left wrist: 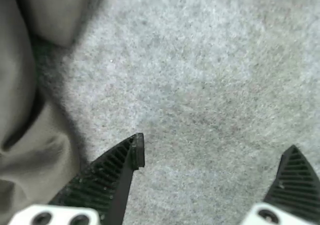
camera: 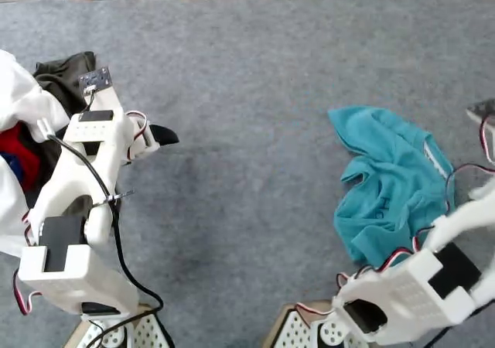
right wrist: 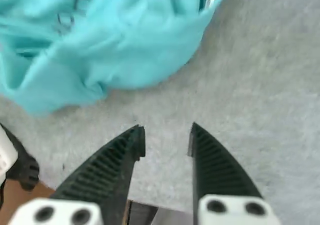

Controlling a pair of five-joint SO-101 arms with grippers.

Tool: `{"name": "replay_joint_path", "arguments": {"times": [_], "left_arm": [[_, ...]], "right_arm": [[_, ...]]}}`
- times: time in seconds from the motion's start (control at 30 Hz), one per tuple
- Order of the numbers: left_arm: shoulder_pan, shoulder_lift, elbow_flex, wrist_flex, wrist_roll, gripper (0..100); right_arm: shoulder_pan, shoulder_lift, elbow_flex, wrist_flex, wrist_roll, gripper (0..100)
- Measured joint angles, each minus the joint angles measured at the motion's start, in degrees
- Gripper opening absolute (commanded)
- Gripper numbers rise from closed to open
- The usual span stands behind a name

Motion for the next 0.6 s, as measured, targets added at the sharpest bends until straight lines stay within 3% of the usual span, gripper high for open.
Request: {"name": "replay_joint_path", "arguments": {"times": [0.2, 0.47, 0.6], "left_arm": [[0.0, 0.0, 0.0, 0.0, 0.0, 42], [0.0, 0.0, 0.0, 0.0, 0.0, 42], [0.0, 0.0, 0.0, -0.4, 0.0, 42]], "right_arm": [[-13.5, -4.0, 1.1, 0.4, -0.7, 9.2], [-35.7, -4.9, 16.8, -1.8, -3.0, 19.8], [-37.8, -1.4, 22.7, -7.6, -4.7, 19.5]]}}
